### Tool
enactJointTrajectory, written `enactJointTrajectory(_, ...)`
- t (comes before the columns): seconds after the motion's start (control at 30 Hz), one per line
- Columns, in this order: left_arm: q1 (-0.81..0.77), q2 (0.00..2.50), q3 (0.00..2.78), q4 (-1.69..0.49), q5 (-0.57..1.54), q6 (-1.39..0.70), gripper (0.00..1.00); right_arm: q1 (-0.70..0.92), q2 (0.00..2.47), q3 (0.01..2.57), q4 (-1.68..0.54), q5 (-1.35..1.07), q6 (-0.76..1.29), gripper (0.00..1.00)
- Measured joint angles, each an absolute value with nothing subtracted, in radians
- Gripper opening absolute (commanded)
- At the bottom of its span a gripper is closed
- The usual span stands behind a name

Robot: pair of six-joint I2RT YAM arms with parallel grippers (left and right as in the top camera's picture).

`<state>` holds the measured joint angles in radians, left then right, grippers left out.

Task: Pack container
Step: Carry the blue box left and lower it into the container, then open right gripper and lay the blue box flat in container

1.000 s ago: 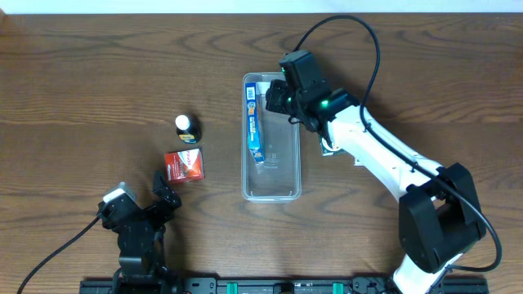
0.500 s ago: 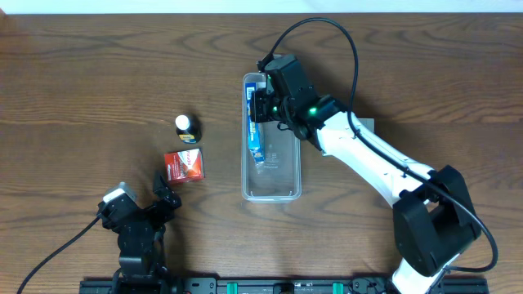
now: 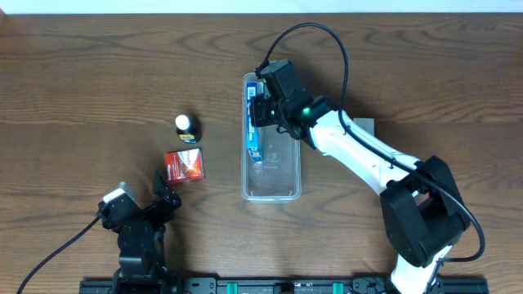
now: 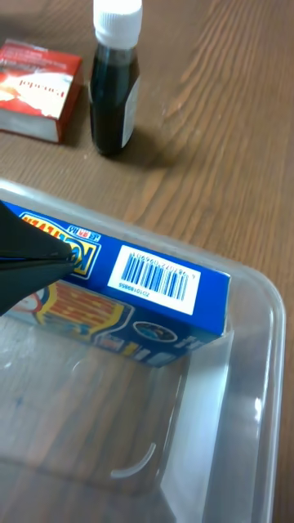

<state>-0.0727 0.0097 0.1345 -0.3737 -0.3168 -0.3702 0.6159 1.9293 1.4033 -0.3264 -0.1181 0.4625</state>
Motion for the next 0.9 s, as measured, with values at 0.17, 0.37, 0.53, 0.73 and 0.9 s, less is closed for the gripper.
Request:
enactJointTrajectory(0.17, -0.073, 0.010, 0.134, -0.374, -0.317, -0.370, 0.98, 0.599, 1.927, 1.408, -0.358, -0.100, 0.455, 0.01)
enactJointTrajectory(0.37, -0.073, 0.010, 0.134, -0.374, -0.317, -0.370, 0.98, 0.586, 1.927, 1.404, -0.345, -0.078, 0.435, 0.01)
enactJointTrajectory(0.53, -0.073, 0.010, 0.134, -0.374, -0.317, -0.370, 0.98, 0.587, 1.923, 1.404, -0.315, -0.123, 0.408, 0.01)
enactJointTrajectory(0.73, -0.073, 0.010, 0.134, -0.374, -0.317, -0.370, 0.98, 0.602, 1.902, 1.404, -0.276, -0.225, 0.378, 0.01)
enactJointTrajectory(0.9, -0.073, 0.010, 0.134, -0.374, -0.317, -0.370, 0.98, 0.632, 1.901, 1.404, -0.279, -0.190, 0.371, 0.01)
